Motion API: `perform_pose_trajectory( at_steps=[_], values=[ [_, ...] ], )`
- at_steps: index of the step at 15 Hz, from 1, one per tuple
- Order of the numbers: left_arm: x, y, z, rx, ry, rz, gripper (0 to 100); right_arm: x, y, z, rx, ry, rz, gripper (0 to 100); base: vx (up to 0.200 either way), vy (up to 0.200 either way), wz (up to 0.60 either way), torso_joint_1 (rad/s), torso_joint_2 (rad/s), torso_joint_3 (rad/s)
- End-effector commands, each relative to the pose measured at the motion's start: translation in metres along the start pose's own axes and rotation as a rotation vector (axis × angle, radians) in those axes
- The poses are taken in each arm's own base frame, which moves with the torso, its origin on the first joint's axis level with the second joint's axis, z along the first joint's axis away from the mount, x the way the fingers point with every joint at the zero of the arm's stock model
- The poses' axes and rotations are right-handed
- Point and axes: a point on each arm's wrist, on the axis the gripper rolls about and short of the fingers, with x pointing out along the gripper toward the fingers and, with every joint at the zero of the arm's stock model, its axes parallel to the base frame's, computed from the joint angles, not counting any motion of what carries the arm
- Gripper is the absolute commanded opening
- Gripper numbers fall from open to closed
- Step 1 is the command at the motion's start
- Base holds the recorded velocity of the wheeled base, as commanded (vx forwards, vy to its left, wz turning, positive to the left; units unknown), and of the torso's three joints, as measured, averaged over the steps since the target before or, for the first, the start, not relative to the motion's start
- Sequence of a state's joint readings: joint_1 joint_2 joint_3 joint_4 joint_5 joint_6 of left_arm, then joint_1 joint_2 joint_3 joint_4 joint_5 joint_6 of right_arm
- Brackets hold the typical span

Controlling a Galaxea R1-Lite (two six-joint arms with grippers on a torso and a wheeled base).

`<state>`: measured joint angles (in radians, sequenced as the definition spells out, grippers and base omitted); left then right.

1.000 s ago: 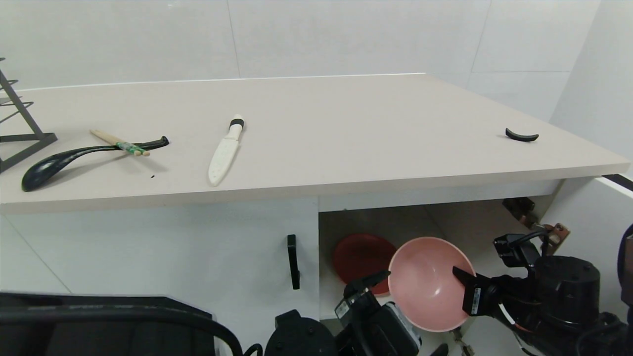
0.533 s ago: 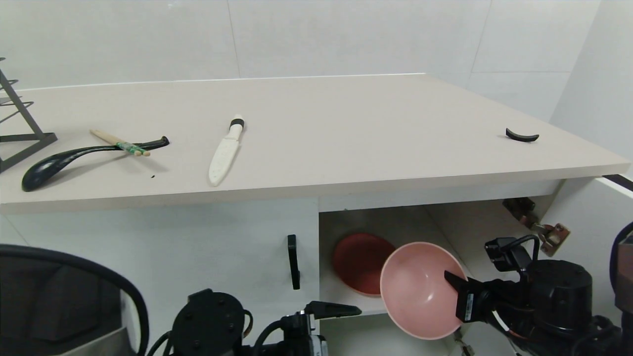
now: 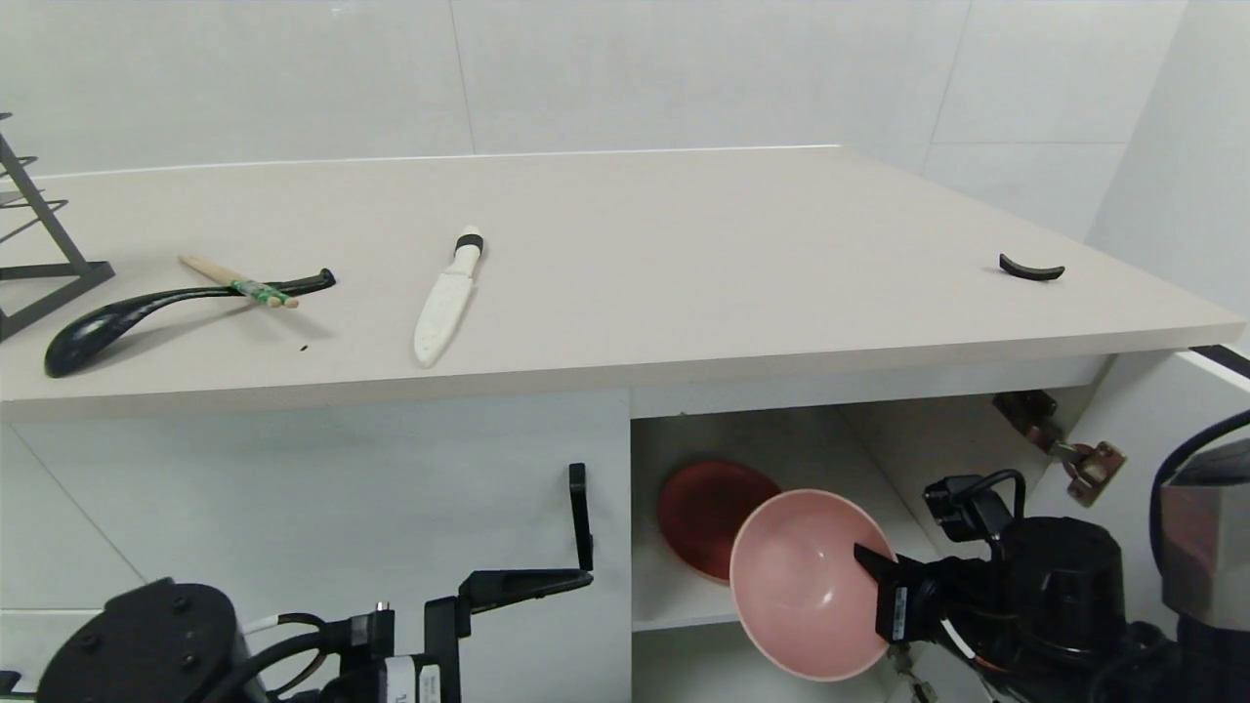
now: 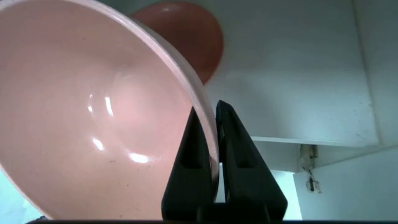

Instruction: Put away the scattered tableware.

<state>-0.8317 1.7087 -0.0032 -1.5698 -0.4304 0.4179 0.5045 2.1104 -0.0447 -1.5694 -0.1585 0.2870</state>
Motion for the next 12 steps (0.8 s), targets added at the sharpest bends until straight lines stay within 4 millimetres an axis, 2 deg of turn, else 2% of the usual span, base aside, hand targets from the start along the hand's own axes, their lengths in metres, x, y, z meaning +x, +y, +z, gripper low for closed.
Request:
perform_pose_trajectory(
  at_steps=[1, 6, 10, 12],
  values=[
    [-0.006, 0.003, 0.005, 0.011, -0.021, 0.029, 100, 0.023, 0.000, 0.003, 0.014, -0.025, -0.001, 0, 0.000, 0.000, 0.00, 0.000, 0.00, 0.000],
    [0.004, 0.000, -0.010, -0.020, 0.047, -0.011, 100, 0.061, -0.010, 0.024, 0.050, -0.109, 0.080, 0, 0.000, 0.000, 0.00, 0.000, 0.00, 0.000],
    [0.005, -0.001, -0.011, -0.019, 0.051, -0.015, 100, 0.077, -0.008, 0.006, 0.035, -0.043, 0.109, 0, 0.000, 0.000, 0.00, 0.000, 0.00, 0.000],
    [0.005, -0.001, -0.012, -0.018, 0.053, -0.016, 100, 0.085, -0.007, 0.007, 0.034, -0.057, 0.117, 0, 0.000, 0.000, 0.00, 0.000, 0.00, 0.000]
  ],
)
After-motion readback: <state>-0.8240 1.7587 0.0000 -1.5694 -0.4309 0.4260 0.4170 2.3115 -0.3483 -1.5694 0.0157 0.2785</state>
